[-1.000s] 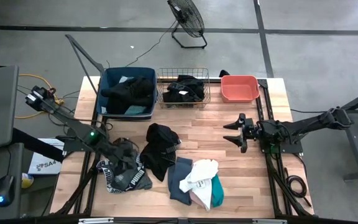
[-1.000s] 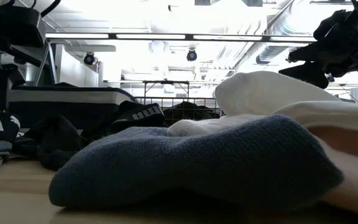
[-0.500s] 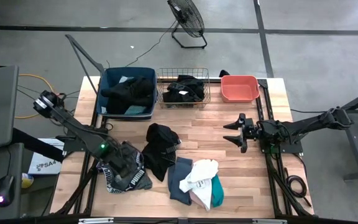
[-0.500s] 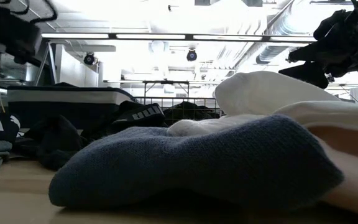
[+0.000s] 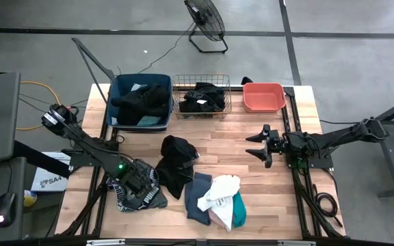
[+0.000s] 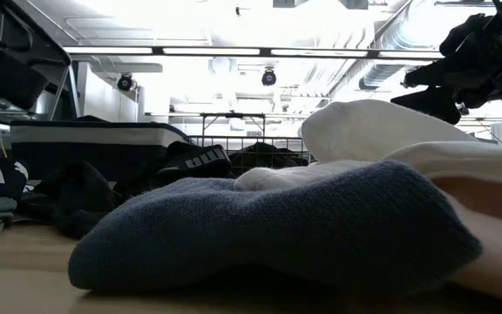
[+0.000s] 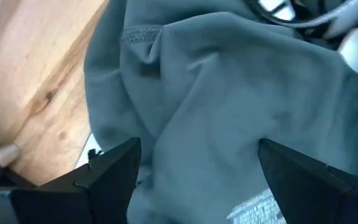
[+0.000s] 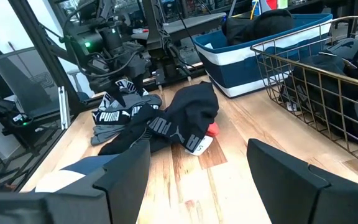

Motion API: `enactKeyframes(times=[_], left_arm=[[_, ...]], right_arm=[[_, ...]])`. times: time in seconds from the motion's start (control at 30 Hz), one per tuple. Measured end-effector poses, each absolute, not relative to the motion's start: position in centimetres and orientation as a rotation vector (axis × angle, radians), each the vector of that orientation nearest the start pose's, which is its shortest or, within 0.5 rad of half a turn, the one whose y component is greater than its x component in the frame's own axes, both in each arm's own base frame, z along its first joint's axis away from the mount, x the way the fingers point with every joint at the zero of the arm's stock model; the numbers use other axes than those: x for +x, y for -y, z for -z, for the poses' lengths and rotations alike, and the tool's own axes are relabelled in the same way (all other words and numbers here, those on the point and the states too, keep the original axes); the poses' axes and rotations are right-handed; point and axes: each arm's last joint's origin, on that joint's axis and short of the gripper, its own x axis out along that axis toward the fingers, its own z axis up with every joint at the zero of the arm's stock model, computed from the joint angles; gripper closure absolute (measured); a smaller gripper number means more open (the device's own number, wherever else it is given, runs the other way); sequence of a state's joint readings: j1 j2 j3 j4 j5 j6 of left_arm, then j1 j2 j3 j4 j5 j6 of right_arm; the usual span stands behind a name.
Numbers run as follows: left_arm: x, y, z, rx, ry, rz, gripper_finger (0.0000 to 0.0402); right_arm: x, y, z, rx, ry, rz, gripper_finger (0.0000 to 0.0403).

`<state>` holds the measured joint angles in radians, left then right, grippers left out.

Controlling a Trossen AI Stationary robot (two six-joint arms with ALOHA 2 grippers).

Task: Pick & Place Cloths
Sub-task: Put the gray underwear into the wire basket

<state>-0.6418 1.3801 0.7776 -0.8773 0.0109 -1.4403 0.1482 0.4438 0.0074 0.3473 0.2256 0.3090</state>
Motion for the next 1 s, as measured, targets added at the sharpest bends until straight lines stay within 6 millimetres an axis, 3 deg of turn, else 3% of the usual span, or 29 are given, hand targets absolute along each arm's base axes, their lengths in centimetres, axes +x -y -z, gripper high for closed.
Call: enactKeyframes(times=[0.33, 0.57, 0.73, 1.0], left_arm=[[16.9, 12.7, -15.3, -0.77, -1.402, -0.512, 0.0085], [16.7, 12.6, -14.9, -0.782, -1.406, -0.524, 0.0093], [16.6, 12.5, -14.9, -0.775, -1.411, -0.531, 0.0143], [16.6, 12.5, -14.8, -0.746, -1.416, -0.502, 0.0269]], right_arm=[[12.4, -1.2, -15.9, 0.292, -0.076, 0.09, 0.0143], [12.4, -1.2, -15.9, 0.292, -0.076, 0.09, 0.0143], [12.4, -1.2, -15.9, 0.292, -0.076, 0.09, 0.0143], [12.4, -1.2, -15.8, 0.292, -0.077, 0.09, 0.0143]])
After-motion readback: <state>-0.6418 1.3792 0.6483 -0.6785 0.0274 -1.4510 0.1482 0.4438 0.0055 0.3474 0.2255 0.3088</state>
